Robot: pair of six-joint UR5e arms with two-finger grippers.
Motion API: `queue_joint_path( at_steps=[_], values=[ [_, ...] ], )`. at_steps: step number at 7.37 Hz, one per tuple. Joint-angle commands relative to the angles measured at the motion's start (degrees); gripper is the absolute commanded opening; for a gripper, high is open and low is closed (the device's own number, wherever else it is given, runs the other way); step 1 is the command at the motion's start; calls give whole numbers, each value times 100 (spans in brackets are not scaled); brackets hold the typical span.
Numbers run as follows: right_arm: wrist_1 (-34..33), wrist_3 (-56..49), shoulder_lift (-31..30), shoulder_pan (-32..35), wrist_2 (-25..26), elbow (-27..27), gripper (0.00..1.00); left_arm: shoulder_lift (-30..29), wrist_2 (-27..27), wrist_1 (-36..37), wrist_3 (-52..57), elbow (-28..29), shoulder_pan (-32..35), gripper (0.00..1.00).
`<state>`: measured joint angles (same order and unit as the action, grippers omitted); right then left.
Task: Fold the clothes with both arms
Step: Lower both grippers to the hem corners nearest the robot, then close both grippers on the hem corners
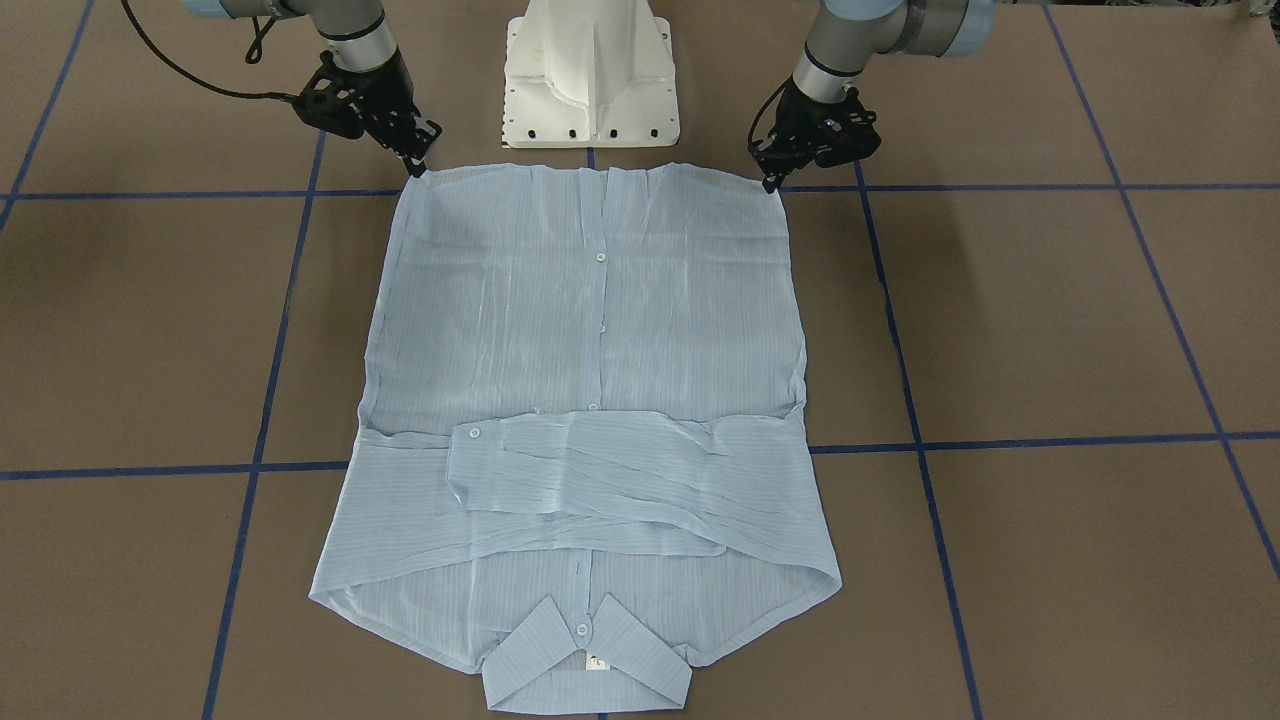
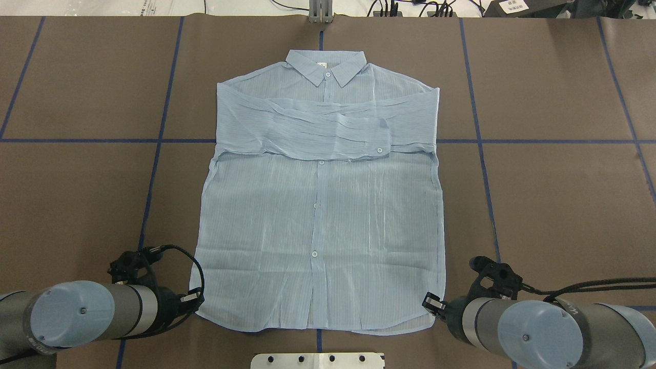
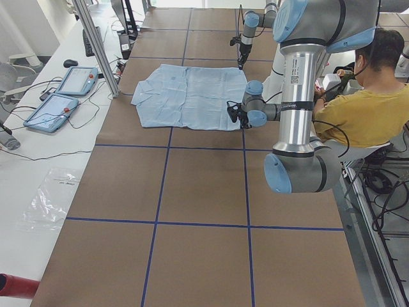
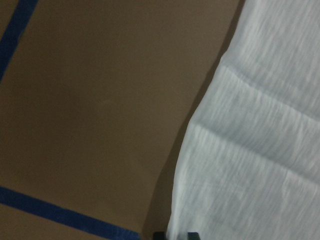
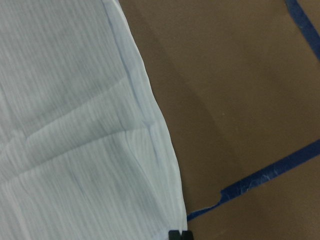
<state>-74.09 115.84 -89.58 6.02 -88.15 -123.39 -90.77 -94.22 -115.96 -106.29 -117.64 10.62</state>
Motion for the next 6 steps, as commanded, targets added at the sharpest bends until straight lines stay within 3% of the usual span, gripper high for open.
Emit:
queue_joint_path(
  at_steps=[1, 2, 4, 5, 6],
  values=[
    [9, 0, -24, 39, 0, -80, 0, 217, -9, 3, 3, -477, 11, 0],
    [-9, 0, -190, 57, 0, -281, 0, 218, -78, 12, -49, -766, 2, 0],
    [-26, 0, -892, 39, -26, -1305, 0, 218, -342, 204, -172, -1320, 45, 0],
    [-122, 0, -895, 213, -35, -1563, 0, 148, -534, 554, -173, -1793, 141, 0],
    [-123, -44, -712, 729, -79, -1583, 0, 52, -797, 705, -86, -1772, 769, 0]
  ],
)
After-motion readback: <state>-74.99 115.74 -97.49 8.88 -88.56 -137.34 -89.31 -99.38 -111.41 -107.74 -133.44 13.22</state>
